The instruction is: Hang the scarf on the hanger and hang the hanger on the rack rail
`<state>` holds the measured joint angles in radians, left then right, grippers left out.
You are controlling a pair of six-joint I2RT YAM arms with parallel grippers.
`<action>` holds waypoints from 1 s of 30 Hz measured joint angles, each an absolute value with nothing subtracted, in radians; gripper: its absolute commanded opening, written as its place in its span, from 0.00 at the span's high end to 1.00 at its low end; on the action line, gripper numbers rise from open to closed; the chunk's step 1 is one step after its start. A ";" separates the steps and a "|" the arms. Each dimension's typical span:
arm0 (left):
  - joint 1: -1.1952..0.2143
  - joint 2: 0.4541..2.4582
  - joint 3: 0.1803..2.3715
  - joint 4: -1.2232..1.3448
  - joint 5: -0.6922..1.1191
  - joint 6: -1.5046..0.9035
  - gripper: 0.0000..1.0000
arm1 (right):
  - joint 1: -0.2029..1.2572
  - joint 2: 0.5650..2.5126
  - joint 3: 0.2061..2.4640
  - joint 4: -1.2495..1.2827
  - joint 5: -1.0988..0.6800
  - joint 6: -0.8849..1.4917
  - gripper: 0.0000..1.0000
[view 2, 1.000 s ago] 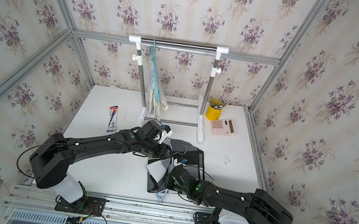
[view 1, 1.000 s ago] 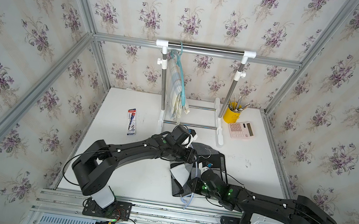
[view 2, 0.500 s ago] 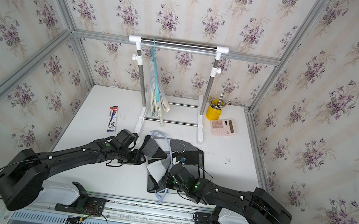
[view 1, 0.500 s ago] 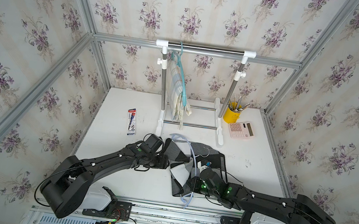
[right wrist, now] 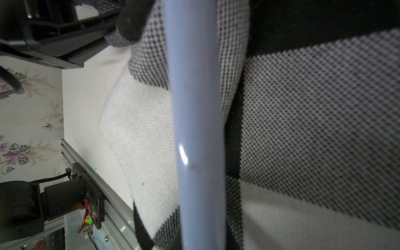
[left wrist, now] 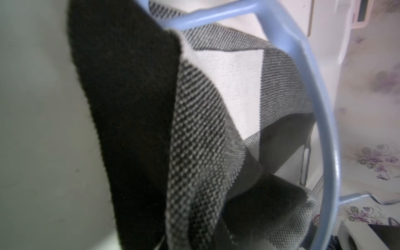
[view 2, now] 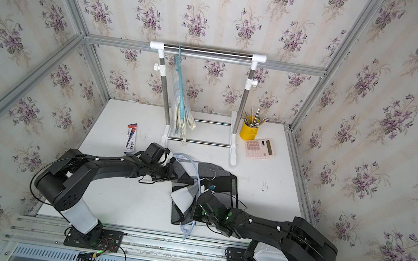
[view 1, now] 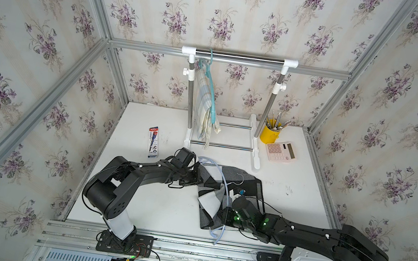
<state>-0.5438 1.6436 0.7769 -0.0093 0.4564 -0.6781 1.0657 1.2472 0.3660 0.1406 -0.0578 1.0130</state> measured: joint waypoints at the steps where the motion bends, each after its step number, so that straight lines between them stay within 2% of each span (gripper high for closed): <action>1: -0.545 1.622 0.772 -0.009 0.453 -0.678 1.00 | 1.066 1.248 0.366 0.141 -0.057 1.013 1.00; 5: -0.559 1.559 0.779 -0.046 0.421 -0.685 1.00 | 1.066 1.249 0.366 0.139 -0.058 1.012 1.00; 9: -0.586 1.576 0.846 -0.120 0.392 -0.676 1.00 | 1.066 1.252 0.370 0.134 -0.057 1.010 1.00; 14: -0.633 1.639 0.957 -0.232 0.331 -0.655 0.78 | 1.066 1.251 0.382 0.123 -0.053 1.008 1.00; 20: -0.646 1.612 0.988 -0.319 0.263 -0.634 0.76 | 1.067 1.250 0.395 0.093 -0.072 0.990 1.00; 22: -0.646 1.610 0.997 -0.349 0.252 -0.622 0.79 | 1.067 1.252 0.400 0.093 -0.072 0.987 1.00; 28: -0.648 1.647 1.032 -0.380 0.266 -0.595 0.99 | 1.066 1.259 0.406 0.091 -0.076 0.984 1.00; 30: -0.648 1.676 1.043 -0.351 0.300 -0.590 1.00 | 1.066 1.259 0.411 0.089 -0.079 0.983 1.00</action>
